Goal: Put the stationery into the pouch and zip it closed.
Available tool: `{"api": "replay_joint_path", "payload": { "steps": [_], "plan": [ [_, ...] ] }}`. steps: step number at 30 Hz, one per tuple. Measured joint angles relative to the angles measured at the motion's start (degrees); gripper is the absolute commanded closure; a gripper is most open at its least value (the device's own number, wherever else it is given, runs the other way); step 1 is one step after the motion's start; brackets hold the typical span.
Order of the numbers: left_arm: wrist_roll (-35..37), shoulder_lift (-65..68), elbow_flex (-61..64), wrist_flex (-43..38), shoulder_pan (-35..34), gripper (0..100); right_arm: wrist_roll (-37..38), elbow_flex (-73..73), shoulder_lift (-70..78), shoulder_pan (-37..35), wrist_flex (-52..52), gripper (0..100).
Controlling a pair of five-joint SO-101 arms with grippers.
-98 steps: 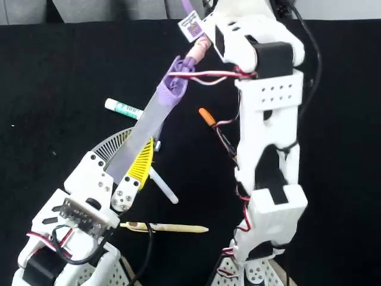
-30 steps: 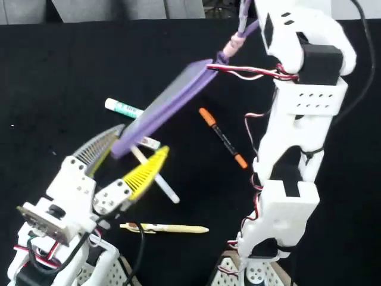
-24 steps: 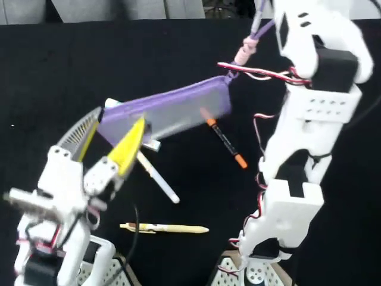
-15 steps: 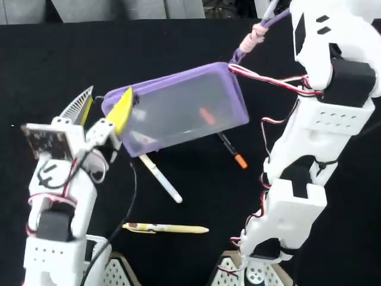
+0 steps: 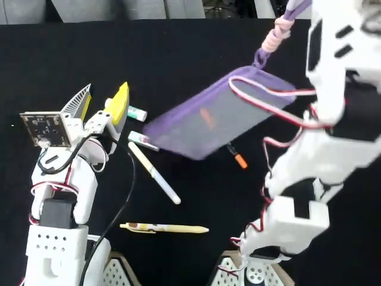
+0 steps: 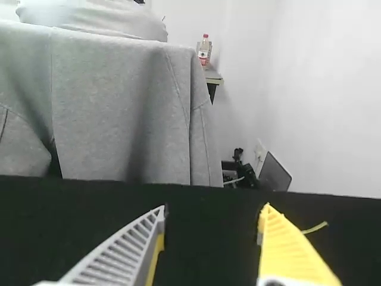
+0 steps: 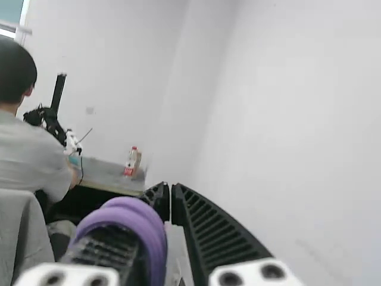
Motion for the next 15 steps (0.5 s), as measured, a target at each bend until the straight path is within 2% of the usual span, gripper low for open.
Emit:
{"api": "replay_joint_path", "payload": {
  "steps": [9, 15],
  "plan": [
    [0.00, 0.35, 0.00, 0.00, 0.00, 75, 5.54, -0.18, -6.24, 0.00, -2.29, 98.8],
    [0.00, 0.53, 0.00, 0.00, 0.00, 75, 6.33, 3.43, -6.24, 0.09, -0.97, 98.8]
  ]
}}
